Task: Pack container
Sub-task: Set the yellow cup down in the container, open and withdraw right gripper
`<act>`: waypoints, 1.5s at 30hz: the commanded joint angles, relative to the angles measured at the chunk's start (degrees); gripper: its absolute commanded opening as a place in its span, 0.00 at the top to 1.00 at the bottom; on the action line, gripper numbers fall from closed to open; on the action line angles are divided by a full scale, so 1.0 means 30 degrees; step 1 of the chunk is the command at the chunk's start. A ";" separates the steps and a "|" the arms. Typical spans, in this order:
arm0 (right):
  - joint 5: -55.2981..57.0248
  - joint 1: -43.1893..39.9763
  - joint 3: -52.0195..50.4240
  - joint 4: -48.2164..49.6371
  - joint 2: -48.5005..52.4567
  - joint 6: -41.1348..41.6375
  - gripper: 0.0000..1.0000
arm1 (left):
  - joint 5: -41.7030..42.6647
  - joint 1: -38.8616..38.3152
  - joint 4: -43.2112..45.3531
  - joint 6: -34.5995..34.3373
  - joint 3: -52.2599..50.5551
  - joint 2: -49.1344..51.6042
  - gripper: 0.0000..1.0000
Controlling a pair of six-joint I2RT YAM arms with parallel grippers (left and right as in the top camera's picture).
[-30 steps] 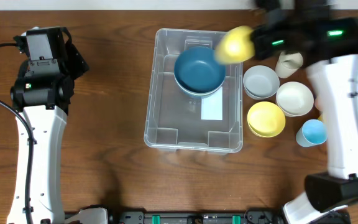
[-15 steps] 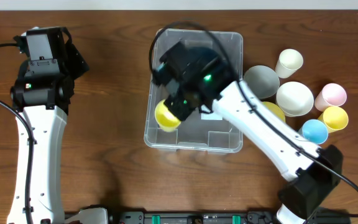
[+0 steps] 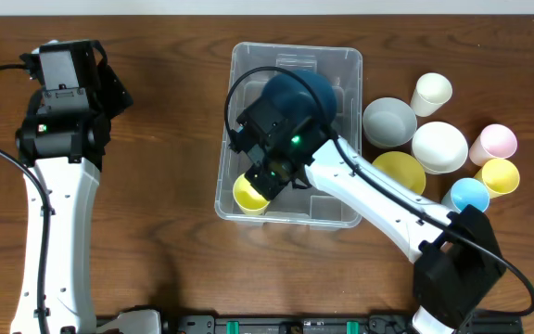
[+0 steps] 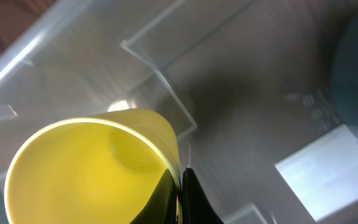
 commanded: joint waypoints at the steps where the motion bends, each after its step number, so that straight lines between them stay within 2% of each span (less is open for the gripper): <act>1: -0.0372 0.0291 -0.0277 0.0452 0.0000 0.0211 0.99 | -0.0393 0.0087 -0.0058 0.0175 0.0248 -0.0117 0.02; 2: -0.0372 0.0291 -0.0328 0.0583 0.0000 0.0211 0.98 | -0.0393 0.0087 -0.0058 0.0175 0.0248 -0.0117 0.02; 3: -0.0372 0.0291 -0.0342 0.0627 0.0000 0.0211 0.92 | -0.0393 0.0087 -0.0058 0.0175 0.0248 -0.0117 0.02; 4: -0.0372 0.0291 -0.0350 0.0648 0.0000 0.0211 0.82 | -0.0393 0.0087 -0.0058 0.0175 0.0248 -0.0117 0.02; 5: -0.0372 0.0291 -0.0342 0.0648 0.0000 0.0211 0.79 | -0.0393 0.0087 -0.0058 0.0168 0.0248 -0.0117 0.02; 23: -0.0780 0.0270 -0.0262 0.1384 -0.0197 0.0182 0.74 | -0.0393 0.0087 -0.0058 0.0168 0.0248 -0.0117 0.02; 30: 0.0481 -0.0597 0.0510 0.1326 -0.1064 0.0452 0.73 | -0.0393 0.0087 -0.0058 0.0168 0.0248 -0.0117 0.02; 33: 0.1953 -0.1705 0.1093 0.0991 -0.2433 0.1202 0.69 | -0.0393 0.0087 -0.0058 0.0175 0.0248 -0.0117 0.02; 37: 0.3891 -0.4124 0.1399 0.0328 -0.4962 0.1989 0.53 | -0.0393 0.0087 -0.0058 0.0175 0.0248 -0.0117 0.02; 39: 0.4685 -0.5821 0.1399 -0.0204 -0.6288 0.2441 0.52 | -0.0393 0.0087 -0.0058 0.0175 0.0248 -0.0117 0.02; 42: 0.5370 -0.9194 0.1399 -0.1464 -0.8072 0.3009 0.43 | -0.0393 0.0087 -0.0058 0.0168 0.0248 -0.0117 0.02; 45: 0.5362 -1.3158 0.1399 -0.2841 -0.9165 0.3126 0.41 | -0.0393 0.0087 -0.0058 0.0175 0.0248 -0.0117 0.02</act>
